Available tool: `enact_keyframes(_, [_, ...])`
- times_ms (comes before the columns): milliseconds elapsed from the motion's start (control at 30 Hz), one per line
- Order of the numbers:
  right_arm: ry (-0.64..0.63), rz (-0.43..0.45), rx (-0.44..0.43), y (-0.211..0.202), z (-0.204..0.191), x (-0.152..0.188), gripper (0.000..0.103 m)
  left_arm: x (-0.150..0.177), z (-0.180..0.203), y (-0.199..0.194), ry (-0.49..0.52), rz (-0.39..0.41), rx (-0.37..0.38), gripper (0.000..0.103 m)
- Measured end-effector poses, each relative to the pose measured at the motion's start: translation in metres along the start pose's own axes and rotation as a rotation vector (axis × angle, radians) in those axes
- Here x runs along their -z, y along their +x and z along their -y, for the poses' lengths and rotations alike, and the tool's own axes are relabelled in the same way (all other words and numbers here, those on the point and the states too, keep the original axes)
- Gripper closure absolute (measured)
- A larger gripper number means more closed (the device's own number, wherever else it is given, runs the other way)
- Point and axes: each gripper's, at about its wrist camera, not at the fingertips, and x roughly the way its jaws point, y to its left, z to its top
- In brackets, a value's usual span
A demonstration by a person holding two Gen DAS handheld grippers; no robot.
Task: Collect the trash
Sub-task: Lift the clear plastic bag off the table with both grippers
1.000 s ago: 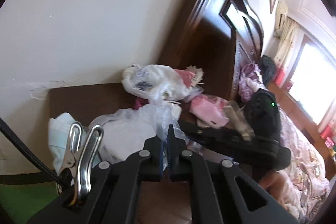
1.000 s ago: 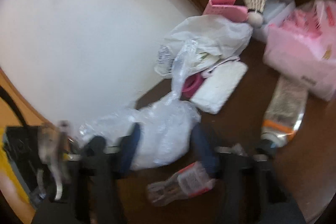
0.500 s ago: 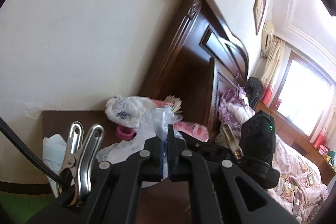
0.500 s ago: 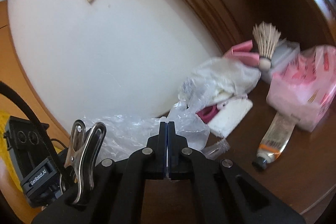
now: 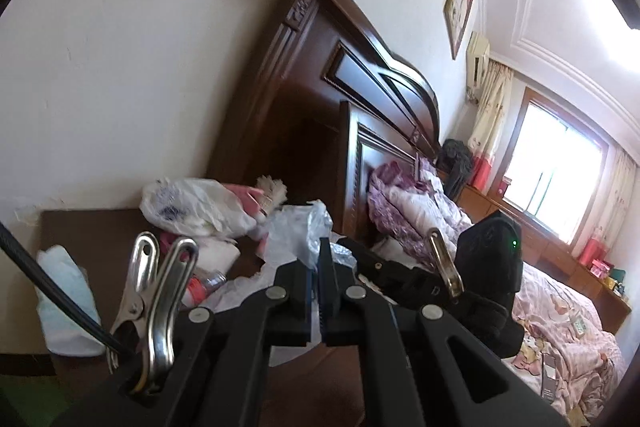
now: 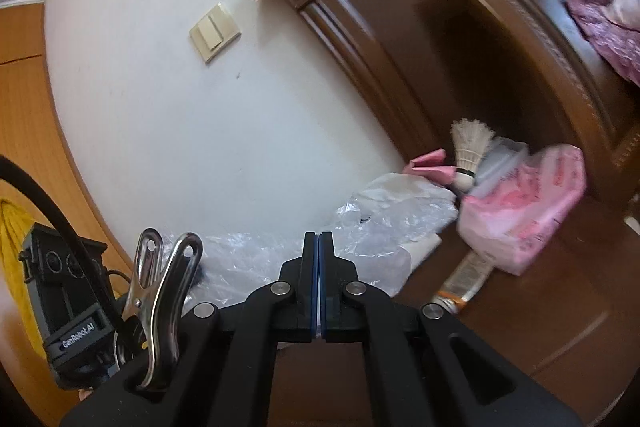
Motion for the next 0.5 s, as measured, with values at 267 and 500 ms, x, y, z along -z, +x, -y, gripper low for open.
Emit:
enact_keyframes(267, [-0.076, -0.033, 0.079, -0.030, 0.000, 0.003, 0.102, 0.014, 0.037, 0.005, 0.043, -0.040, 0.054, 0.101])
enact_keyframes(500, [-0.153, -0.054, 0.162, -0.080, -0.007, 0.016, 0.102, 0.033, 0.069, 0.018, 0.065, -0.106, 0.106, 0.101])
